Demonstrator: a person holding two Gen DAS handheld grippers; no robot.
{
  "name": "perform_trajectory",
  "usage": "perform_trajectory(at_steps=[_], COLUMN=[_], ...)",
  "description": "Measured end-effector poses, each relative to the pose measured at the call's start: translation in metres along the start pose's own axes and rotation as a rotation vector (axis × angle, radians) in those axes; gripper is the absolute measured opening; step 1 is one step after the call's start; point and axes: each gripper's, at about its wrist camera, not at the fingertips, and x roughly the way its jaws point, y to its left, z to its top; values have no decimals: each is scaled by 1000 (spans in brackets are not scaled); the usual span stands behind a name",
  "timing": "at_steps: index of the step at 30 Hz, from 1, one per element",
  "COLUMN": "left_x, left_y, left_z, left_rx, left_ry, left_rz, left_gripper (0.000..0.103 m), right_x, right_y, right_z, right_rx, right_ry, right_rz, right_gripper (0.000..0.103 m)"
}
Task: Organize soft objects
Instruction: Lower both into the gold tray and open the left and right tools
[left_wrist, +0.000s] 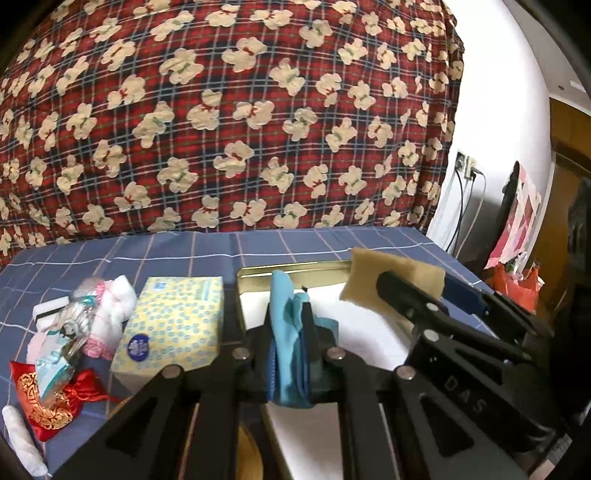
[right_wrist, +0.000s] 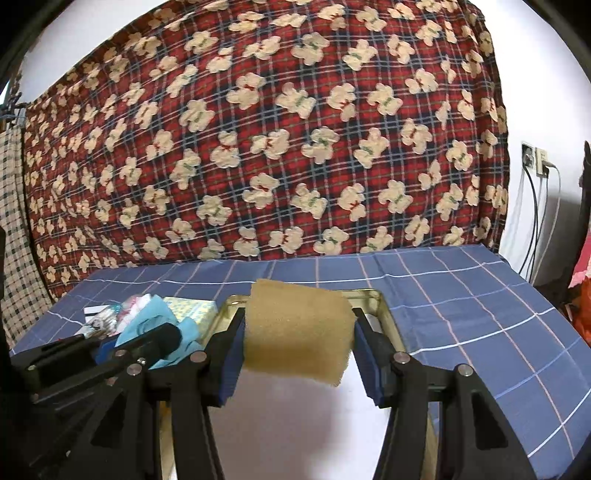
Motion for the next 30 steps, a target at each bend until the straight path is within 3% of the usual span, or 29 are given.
perform_trajectory(at_steps=[15, 24, 27, 30], left_x=[22, 36, 39, 41], left_y=[-23, -25, -27, -28], left_z=[0, -3, -4, -4], left_rx=[37, 41, 48, 49], left_ry=[69, 145, 165, 176], left_rz=[6, -5, -2, -5], left_gripper=[7, 8, 12, 18], right_x=[11, 15, 17, 21], right_y=[-40, -40, -42, -42], right_z=[3, 2, 2, 1], right_rx=[39, 37, 40, 44], right_ry=[55, 84, 90, 120], right_rz=[-29, -28, -25, -22], right_gripper=[56, 56, 59, 72])
